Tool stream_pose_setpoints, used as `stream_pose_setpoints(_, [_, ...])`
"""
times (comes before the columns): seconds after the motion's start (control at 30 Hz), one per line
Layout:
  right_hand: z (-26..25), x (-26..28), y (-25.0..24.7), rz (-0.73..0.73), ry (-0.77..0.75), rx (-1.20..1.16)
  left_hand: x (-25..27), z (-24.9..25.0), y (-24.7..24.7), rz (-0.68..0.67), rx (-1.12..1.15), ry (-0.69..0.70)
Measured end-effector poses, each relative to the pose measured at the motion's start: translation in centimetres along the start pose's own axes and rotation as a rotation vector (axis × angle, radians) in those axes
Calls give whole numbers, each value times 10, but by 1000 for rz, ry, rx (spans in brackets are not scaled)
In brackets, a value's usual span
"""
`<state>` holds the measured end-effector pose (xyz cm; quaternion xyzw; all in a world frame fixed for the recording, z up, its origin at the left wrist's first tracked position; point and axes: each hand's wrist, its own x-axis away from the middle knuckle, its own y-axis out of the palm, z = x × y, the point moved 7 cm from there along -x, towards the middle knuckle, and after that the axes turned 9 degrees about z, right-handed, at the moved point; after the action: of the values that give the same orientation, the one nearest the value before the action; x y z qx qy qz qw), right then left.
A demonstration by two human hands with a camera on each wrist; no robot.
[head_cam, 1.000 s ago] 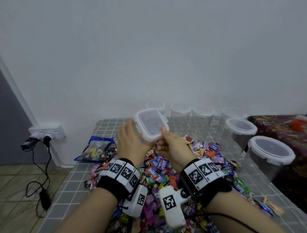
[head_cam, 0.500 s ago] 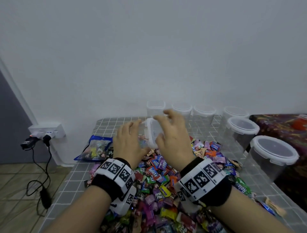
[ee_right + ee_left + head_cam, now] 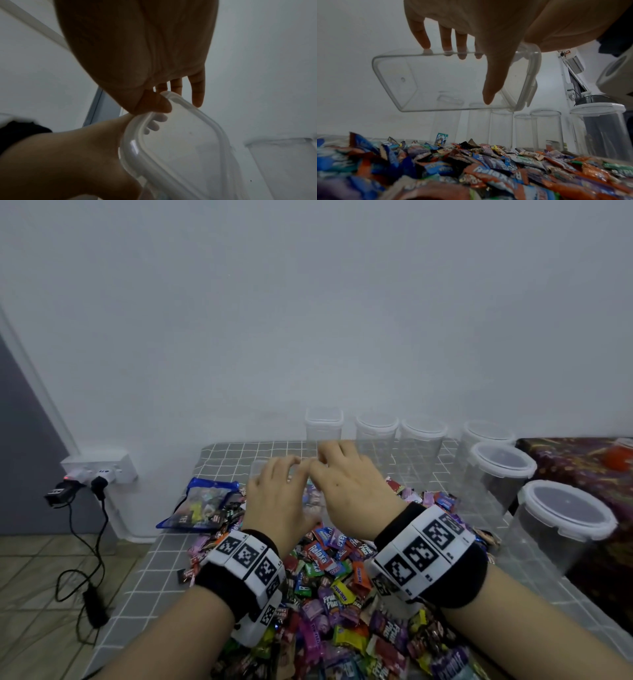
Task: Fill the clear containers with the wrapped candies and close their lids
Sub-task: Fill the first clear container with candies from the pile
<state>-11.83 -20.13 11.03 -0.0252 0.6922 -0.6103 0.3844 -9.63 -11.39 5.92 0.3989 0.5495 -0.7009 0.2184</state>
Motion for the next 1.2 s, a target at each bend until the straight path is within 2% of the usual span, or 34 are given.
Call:
stream_pose_setpoints(0.07, [-2, -1, 2, -48, -6, 23, -1, 0, -4, -3, -13, 16])
stream_pose_setpoints(0.17, [-4, -4, 0, -82, -13, 31, 0, -8, 1, -80, 15, 0])
stream_pose_setpoints(0.37, [-12, -14, -1, -28, -38, -35, 10, -39, 7, -238, 79, -144])
stream_pose_setpoints(0.47, [-22, -18, 4, -32, -65, -65, 16, -66, 2, -272, 150, -277])
stream_pose_setpoints(0.57, [-35, -21, 15, -80, -69, -94, 23, -110, -14, -220, 210, -498])
stream_pose_setpoints(0.77, [-89, -31, 42, -125, -110, -292, 35, -185, -54, -73, 242, -692])
stream_pose_setpoints(0.93, [-143, -38, 85, -227, -216, -364, 42, -217, -85, 55, 310, -765])
stream_pose_setpoints(1.2, [-201, -31, 130, -435, -425, -271, 50, -237, -105, 105, 387, -852])
